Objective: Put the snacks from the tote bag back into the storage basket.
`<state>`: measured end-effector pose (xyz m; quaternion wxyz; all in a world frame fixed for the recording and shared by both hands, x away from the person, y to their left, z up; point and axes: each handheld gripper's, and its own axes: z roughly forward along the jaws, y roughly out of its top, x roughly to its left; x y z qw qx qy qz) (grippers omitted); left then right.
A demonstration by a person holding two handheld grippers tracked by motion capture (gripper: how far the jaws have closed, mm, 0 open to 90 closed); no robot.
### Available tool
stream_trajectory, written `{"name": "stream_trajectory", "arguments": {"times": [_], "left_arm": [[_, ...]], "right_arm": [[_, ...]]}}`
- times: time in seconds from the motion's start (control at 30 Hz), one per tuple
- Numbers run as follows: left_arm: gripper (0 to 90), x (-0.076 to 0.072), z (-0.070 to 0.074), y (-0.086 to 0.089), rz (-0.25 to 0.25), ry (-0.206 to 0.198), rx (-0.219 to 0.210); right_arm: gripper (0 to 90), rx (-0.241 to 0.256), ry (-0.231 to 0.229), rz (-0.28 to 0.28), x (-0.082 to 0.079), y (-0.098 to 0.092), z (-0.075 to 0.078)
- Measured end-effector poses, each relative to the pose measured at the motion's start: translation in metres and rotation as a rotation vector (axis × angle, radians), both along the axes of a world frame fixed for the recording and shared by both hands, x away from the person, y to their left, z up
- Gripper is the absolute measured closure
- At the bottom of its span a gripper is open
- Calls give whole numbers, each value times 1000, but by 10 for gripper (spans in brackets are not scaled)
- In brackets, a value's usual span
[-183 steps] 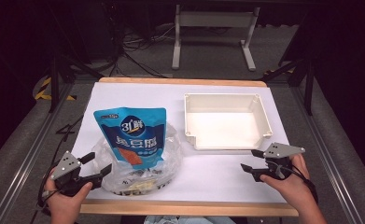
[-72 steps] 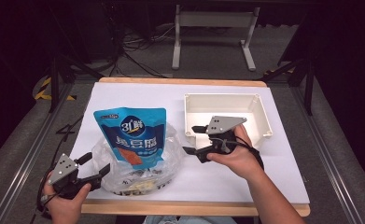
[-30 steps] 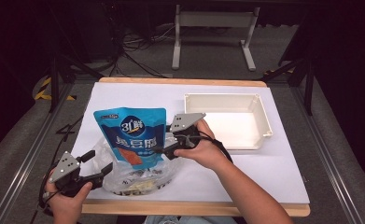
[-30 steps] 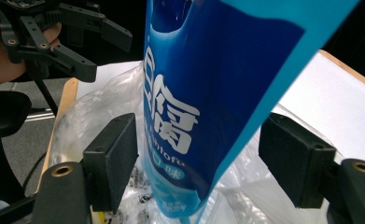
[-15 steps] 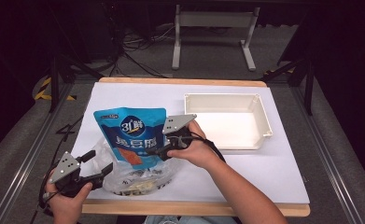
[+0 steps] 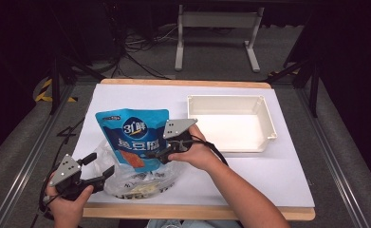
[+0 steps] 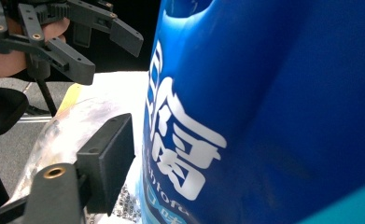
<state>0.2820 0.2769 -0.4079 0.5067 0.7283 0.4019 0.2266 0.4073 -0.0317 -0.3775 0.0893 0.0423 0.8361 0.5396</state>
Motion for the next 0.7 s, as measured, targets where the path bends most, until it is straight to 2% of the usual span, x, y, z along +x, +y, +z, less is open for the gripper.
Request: {"name": "stream_trajectory", "arguments": {"times": [0.1, 0.3, 0.6, 0.7], "left_arm": [[220, 0, 0, -1, -3, -3, 0], [220, 0, 0, -1, -5, -1, -1], [220, 0, 0, -1, -6, 0, 0], [220, 0, 0, -1, -7, 1, 3]], "right_arm": [[262, -2, -7, 6, 0, 1, -1], [266, 12, 11, -1, -1, 6, -5], [281, -5, 28, -2, -3, 10, -18], [287, -30, 19, -7, -1, 12, -22]]}}
